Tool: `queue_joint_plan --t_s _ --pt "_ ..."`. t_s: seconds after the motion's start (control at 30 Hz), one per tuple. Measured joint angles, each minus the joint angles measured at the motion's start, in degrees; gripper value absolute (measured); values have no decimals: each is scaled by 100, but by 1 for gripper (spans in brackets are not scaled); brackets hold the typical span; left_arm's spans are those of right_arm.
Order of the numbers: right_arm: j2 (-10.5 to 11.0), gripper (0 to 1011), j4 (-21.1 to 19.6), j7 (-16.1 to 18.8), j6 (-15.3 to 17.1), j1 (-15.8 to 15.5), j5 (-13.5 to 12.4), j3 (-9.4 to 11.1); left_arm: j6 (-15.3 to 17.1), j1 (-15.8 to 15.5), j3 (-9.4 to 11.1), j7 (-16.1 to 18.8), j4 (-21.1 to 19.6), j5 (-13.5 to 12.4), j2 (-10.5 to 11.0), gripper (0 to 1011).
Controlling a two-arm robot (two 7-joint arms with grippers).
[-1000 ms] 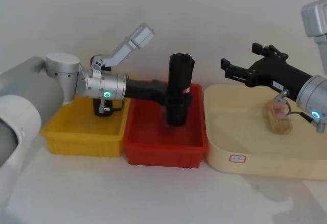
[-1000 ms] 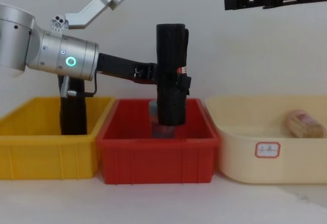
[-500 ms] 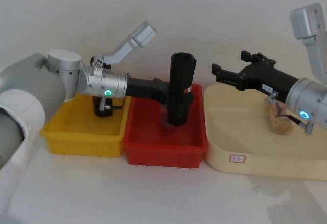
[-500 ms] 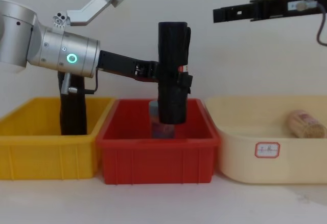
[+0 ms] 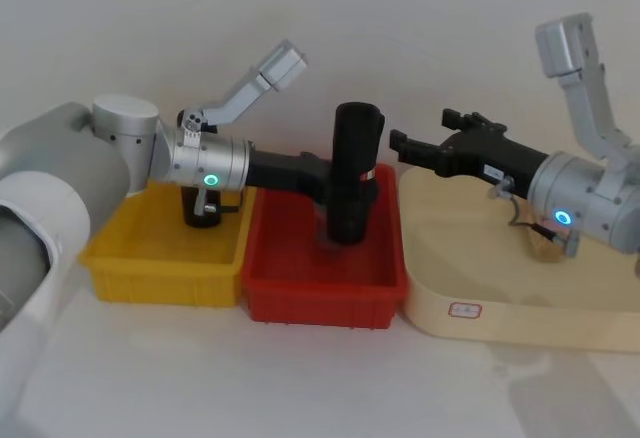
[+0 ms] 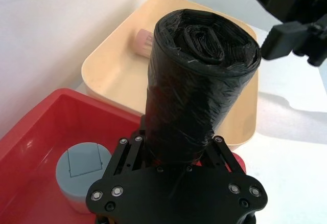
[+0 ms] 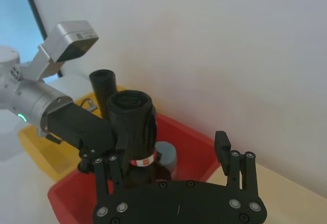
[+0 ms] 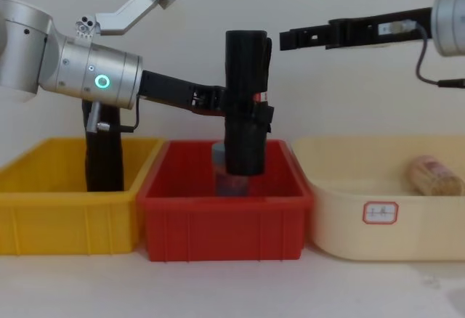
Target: Pick up the garbage bag with the one hand and transfer it to the other hand.
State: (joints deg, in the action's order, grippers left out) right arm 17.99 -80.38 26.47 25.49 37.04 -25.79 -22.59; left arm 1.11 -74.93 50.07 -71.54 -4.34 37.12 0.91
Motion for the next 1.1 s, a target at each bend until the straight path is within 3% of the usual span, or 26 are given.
queue_joint_plan --t_s 0.63,1.1 --pt "-260 999 737 582 -208 355 -380 -141 -18 -18 18 -16 41 10 -15 405" --pt "-358 1000 1045 752 -425 498 -437 -290 -20 -22 21 -19 50 11 -20 405"
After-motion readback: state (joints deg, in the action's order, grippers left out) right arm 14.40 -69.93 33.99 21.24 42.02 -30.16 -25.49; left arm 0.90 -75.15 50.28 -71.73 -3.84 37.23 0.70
